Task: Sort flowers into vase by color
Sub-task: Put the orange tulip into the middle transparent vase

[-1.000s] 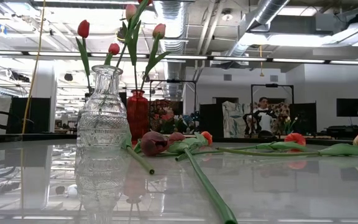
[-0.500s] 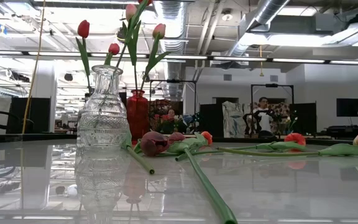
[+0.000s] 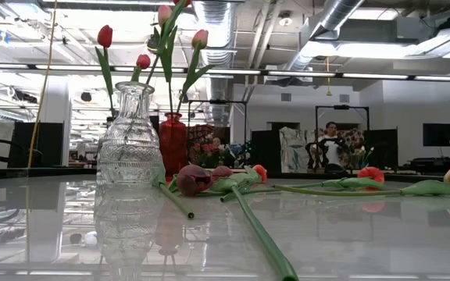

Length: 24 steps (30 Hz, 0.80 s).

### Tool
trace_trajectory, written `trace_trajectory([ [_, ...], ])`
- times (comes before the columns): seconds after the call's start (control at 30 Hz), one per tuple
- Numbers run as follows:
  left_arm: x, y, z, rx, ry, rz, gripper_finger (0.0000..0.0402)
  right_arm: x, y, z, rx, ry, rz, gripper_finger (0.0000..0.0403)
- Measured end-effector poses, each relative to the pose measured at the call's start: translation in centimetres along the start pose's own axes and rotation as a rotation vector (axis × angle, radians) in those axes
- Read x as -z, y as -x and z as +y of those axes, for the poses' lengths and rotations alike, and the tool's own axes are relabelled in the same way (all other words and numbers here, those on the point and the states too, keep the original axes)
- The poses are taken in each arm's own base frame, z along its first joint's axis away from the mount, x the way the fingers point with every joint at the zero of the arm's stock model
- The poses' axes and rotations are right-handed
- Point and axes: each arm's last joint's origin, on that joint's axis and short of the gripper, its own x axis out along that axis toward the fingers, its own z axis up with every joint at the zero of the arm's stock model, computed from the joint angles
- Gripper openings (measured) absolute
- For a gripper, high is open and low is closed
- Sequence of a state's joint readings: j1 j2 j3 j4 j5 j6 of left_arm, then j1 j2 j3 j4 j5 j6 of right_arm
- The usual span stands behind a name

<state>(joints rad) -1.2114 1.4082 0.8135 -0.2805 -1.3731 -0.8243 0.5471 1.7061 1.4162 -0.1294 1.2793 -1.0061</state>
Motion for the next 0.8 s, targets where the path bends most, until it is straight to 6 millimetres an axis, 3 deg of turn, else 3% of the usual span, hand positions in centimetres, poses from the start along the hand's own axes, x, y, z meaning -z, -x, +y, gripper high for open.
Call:
trace_trajectory([
  [0.37, -0.2, 0.3, 0.1, 0.017, -0.009, 0.006, 0.0109, 0.0, 0.0, 0.0, 0.000, -0.005, 0.000, 0.0191],
  [0.8, -3.4, 1.7, 2.1, 0.075, 0.072, -0.007, 0.0107, 0.7, -0.6, -0.3, 0.000, -0.044, 0.031, 0.0191],
])
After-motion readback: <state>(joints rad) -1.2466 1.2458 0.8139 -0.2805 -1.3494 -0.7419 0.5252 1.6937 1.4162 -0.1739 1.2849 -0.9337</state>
